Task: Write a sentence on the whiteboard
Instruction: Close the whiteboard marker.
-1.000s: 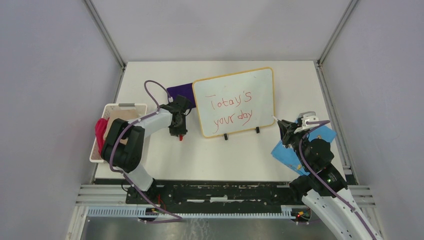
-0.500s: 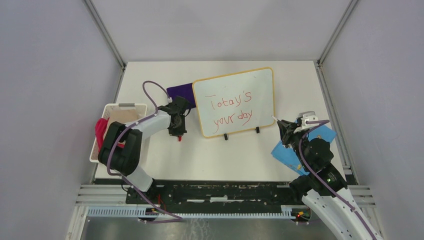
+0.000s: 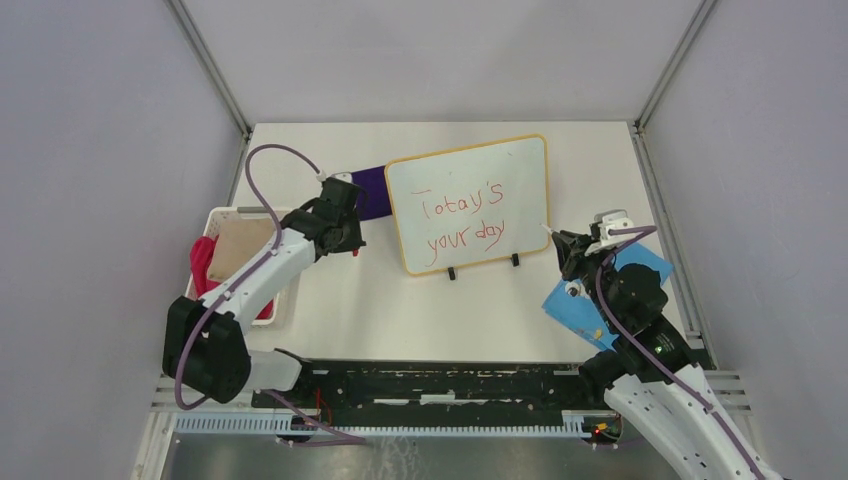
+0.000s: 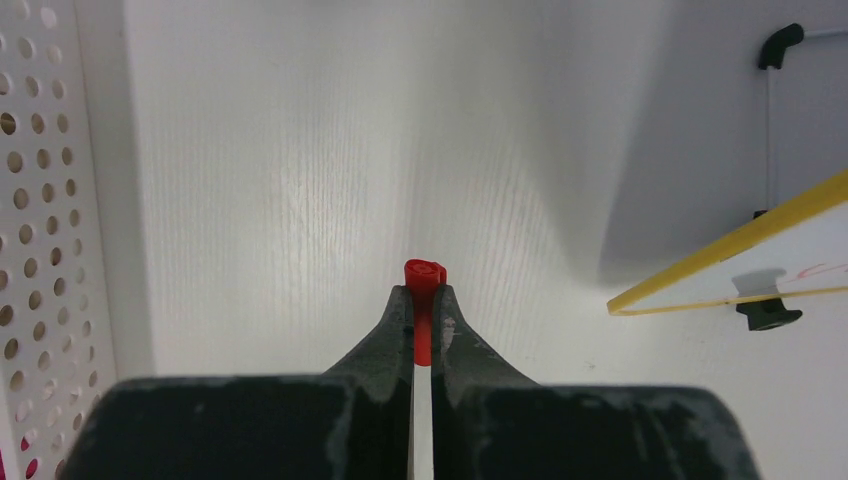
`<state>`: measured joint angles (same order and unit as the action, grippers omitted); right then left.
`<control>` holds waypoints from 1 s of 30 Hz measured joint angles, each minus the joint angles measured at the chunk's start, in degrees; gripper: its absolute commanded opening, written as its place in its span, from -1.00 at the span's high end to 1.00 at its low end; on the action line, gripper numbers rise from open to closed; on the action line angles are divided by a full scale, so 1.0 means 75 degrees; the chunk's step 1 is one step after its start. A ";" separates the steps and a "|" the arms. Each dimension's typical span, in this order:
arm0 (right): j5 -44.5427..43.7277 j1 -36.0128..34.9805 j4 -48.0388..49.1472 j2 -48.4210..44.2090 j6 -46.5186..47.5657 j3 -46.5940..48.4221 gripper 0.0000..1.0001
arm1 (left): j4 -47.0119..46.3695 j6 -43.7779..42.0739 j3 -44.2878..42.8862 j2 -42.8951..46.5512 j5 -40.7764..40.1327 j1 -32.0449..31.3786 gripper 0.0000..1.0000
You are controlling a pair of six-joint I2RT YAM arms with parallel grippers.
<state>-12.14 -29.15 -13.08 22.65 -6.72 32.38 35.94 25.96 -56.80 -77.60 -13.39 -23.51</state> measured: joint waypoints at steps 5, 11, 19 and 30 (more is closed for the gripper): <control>0.0093 0.0000 0.0041 0.0122 -0.0006 0.0038 1.00 | 0.0003 0.0000 -0.0017 0.0326 0.0207 0.0003 0.96; 0.0187 0.0000 0.0064 0.0137 -0.0064 0.0038 1.00 | -0.0041 0.0015 0.0189 0.0673 0.0589 0.0003 0.96; 0.0213 0.0000 0.0070 0.0140 -0.0093 0.0038 1.00 | -0.0542 0.0495 0.0207 0.1836 0.1338 0.0003 0.96; 0.0213 0.0000 0.0568 0.0927 -0.0399 0.0446 1.00 | -0.2483 0.1492 0.0207 0.2885 0.3273 0.0003 0.96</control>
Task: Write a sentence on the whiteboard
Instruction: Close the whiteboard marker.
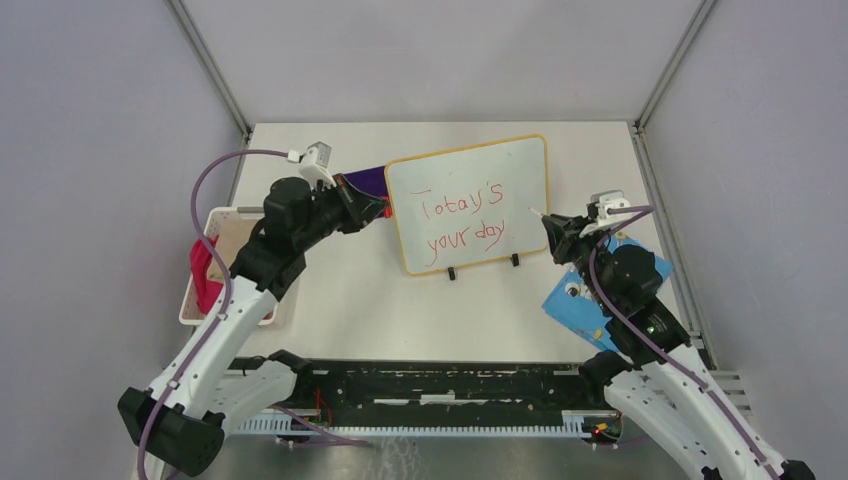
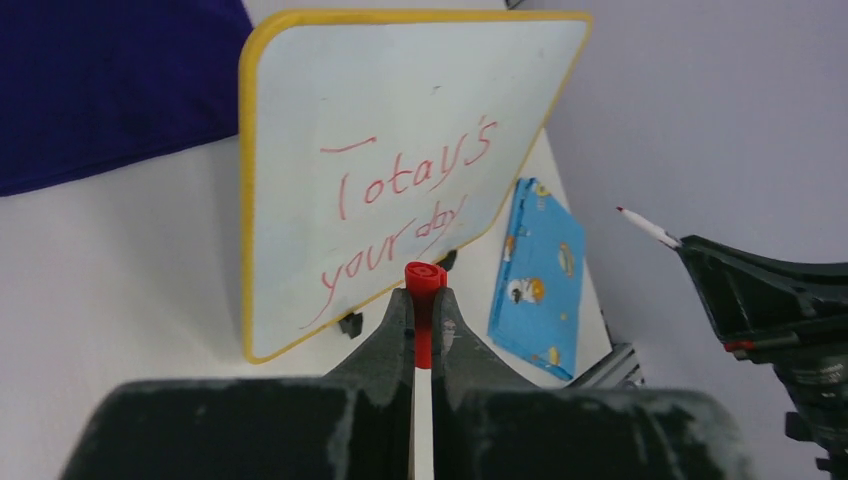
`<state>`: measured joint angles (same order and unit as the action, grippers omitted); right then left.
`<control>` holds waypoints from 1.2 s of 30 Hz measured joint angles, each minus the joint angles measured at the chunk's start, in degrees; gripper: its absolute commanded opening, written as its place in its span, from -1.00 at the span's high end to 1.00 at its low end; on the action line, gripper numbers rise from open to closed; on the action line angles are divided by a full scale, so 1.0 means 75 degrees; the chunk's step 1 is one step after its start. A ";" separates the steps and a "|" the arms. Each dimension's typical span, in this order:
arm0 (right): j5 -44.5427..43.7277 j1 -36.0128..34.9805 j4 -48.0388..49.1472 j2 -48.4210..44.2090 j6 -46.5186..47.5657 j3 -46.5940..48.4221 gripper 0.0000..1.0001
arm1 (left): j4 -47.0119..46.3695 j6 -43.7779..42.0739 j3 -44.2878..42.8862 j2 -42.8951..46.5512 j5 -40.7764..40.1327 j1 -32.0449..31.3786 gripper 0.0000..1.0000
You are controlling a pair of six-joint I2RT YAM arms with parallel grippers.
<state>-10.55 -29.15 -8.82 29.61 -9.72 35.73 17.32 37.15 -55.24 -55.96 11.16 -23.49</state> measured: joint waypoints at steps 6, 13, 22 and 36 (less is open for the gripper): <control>0.0192 -0.0064 0.1160 0.1049 -0.0309 0.0839 1.00 | -0.1166 0.0801 0.0122 0.0548 0.0641 -0.0003 0.96; -0.0350 -0.1641 0.2655 0.2197 0.0093 0.2095 1.00 | -0.2640 0.1973 0.0664 0.0915 0.1064 -0.0020 0.96; -0.2696 -0.5339 0.5199 0.2387 0.2943 0.1495 1.00 | -0.4354 0.3287 0.0935 0.0889 0.1128 -0.0052 0.96; -0.4538 -0.7816 0.8903 0.3276 0.6312 -0.0507 1.00 | -0.5715 0.4564 0.1180 0.0472 0.1119 -0.0306 0.97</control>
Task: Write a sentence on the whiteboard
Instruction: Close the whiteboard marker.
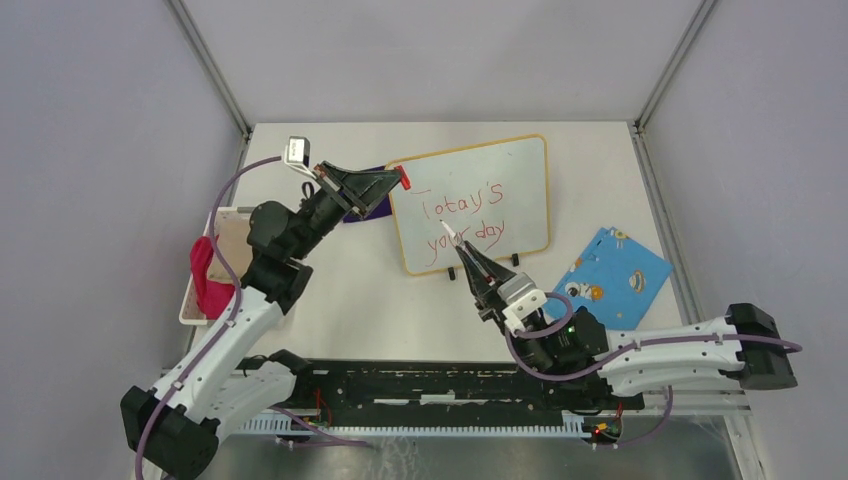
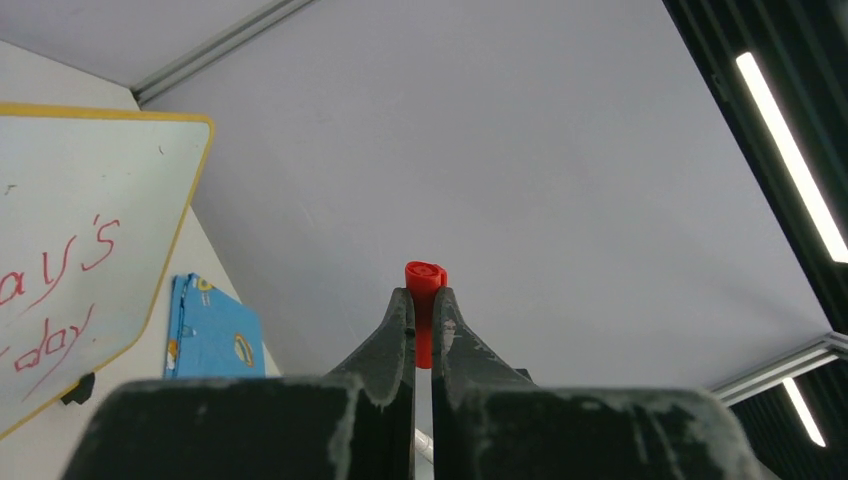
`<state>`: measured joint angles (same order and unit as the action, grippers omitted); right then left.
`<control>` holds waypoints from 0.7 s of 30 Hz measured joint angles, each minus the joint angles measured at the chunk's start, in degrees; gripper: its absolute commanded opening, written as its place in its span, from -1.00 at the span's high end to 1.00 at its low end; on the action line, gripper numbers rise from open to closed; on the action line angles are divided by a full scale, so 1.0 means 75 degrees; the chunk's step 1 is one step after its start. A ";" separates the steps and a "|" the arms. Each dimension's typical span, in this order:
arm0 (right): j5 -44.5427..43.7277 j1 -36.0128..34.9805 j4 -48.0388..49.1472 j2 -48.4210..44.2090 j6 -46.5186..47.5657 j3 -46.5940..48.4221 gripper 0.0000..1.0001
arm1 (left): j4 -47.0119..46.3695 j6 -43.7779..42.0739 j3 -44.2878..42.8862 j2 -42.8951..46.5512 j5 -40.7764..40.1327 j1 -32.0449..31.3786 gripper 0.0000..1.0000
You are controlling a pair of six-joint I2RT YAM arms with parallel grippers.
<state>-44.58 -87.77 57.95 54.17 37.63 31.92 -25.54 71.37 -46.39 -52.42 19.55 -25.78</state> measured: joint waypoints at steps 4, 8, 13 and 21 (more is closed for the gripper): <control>-0.0029 -0.0178 0.0918 0.0408 0.0347 0.0000 1.00 | -0.0175 0.0294 0.0093 -0.0079 -0.0023 -0.0169 0.96; -0.0023 -0.0187 0.1512 0.0577 0.0504 0.0009 1.00 | -0.0280 0.0504 0.0096 -0.0111 -0.0082 -0.0329 0.96; -0.0026 -0.0187 0.2034 0.0807 0.0583 0.0163 1.00 | -0.0504 0.0758 0.0096 -0.0149 -0.0236 -0.0498 0.96; -0.0026 -0.0189 0.2346 0.1116 0.0662 0.0490 1.00 | -0.0644 0.0912 0.0096 -0.0213 -0.0592 -0.0781 0.96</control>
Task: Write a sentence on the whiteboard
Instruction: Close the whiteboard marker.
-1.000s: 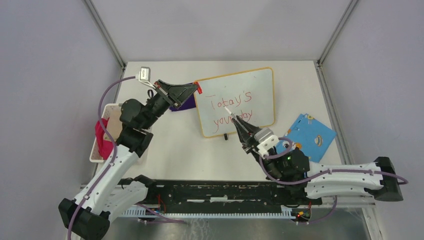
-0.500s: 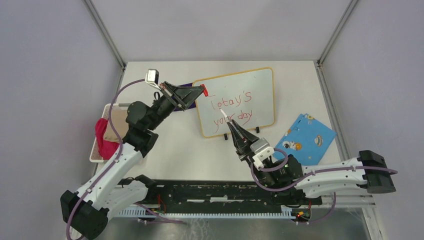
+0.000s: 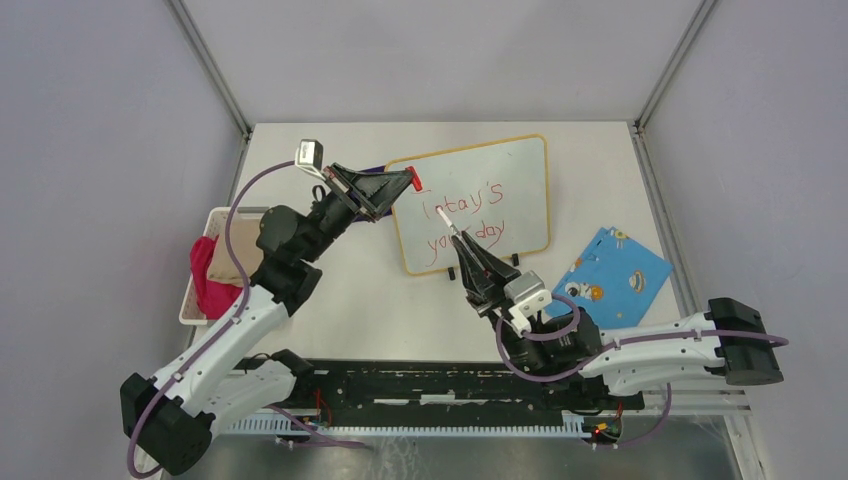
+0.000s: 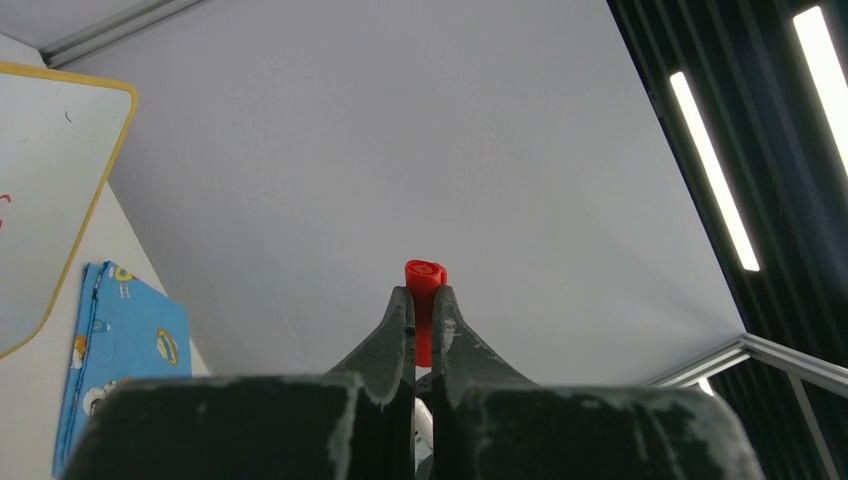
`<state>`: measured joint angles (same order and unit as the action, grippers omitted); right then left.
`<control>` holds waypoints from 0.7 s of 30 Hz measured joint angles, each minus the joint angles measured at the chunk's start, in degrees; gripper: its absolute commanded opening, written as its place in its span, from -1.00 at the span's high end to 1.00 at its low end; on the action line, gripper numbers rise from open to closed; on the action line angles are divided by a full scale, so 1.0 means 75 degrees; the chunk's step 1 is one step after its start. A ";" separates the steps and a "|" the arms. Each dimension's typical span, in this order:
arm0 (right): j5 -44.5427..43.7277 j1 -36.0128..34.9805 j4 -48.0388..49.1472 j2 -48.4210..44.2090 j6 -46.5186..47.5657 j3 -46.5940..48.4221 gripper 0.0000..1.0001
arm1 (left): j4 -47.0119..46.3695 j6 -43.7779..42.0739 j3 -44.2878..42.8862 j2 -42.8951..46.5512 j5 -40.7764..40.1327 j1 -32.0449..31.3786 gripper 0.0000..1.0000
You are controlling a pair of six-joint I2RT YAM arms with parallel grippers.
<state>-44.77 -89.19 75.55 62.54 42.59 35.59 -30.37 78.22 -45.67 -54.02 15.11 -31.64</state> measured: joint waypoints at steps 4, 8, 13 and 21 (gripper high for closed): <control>-0.0041 -0.0003 0.0038 0.0012 0.0035 0.0032 1.00 | 0.0006 0.0000 0.0000 0.0012 -0.0044 0.0000 0.96; -0.0073 -0.0003 -0.0015 0.0023 0.0050 0.0131 1.00 | 0.0402 -0.0050 -0.0128 0.0114 -0.0219 0.0000 0.96; -0.0082 -0.0003 -0.0023 0.0015 0.0052 0.0248 1.00 | 0.0901 -0.0347 -0.0822 0.0154 -0.0396 0.0000 0.96; -0.0090 -0.0003 -0.0154 -0.0152 0.0085 0.0248 1.00 | 0.1052 -0.0437 -0.0912 0.0242 -0.0463 0.0000 0.96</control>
<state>-45.45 -89.21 74.39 61.41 43.22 37.45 -22.48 74.94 -52.51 -52.21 11.64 -31.64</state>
